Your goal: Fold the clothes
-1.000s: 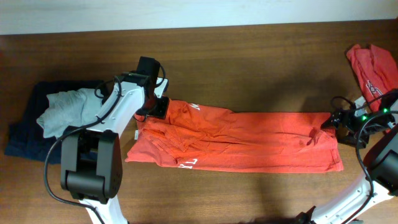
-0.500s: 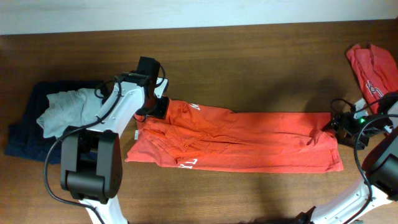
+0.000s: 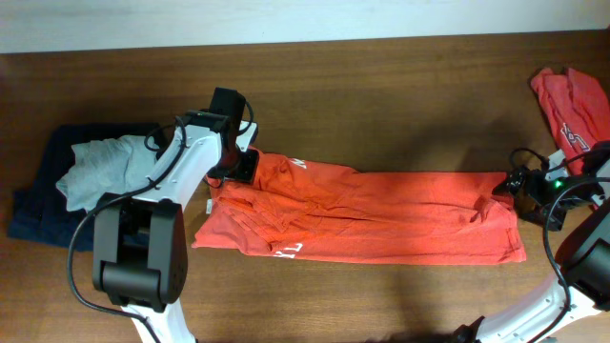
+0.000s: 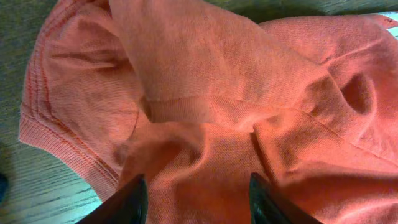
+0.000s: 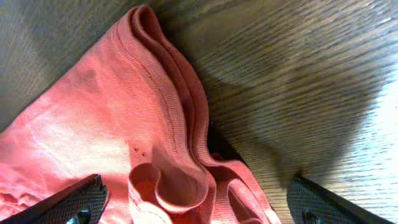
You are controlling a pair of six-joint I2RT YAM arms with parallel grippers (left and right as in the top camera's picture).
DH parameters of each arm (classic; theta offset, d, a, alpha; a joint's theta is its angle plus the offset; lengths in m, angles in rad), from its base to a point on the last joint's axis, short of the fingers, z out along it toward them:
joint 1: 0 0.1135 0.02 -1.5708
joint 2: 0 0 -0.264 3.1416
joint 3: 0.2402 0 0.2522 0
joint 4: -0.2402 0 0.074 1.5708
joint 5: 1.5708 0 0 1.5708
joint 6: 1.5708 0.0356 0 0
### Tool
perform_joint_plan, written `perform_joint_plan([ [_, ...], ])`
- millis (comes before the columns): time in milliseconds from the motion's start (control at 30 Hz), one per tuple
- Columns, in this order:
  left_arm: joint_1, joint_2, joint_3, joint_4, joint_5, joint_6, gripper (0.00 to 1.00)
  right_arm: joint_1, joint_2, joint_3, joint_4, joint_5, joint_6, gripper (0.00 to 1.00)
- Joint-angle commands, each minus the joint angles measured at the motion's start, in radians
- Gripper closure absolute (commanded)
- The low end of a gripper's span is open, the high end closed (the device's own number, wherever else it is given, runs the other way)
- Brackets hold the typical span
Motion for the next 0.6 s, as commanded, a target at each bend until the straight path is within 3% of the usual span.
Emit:
perform_joint_plan([
  [0,0.003,0.009,-0.001,-0.003,-0.002,0.004,0.48,-0.016,0.109,-0.060,0.055,0.129,-0.109,0.01],
  [200,0.003,0.009,-0.001,-0.011,0.001,0.004,0.48,-0.017,0.108,-0.060,0.041,-0.011,-0.079,0.01],
  [233,0.003,0.009,-0.001,-0.011,0.001,0.005,0.48,-0.018,0.108,-0.058,0.045,-0.026,-0.079,0.05],
  [267,0.003,0.008,0.001,-0.011,0.000,0.005,0.48,-0.021,0.108,-0.053,0.047,-0.026,-0.078,0.17],
  [433,0.003,0.007,0.051,-0.031,0.000,0.005,0.53,-0.037,0.085,0.039,-0.029,-0.146,-0.079,0.37],
  [533,0.002,0.007,0.115,-0.074,0.000,0.005,0.64,-0.035,0.048,0.092,-0.088,-0.211,-0.086,0.64],
  [567,0.002,0.007,0.135,-0.091,0.000,0.005,0.68,-0.033,0.034,0.101,-0.101,-0.217,-0.086,0.68],
])
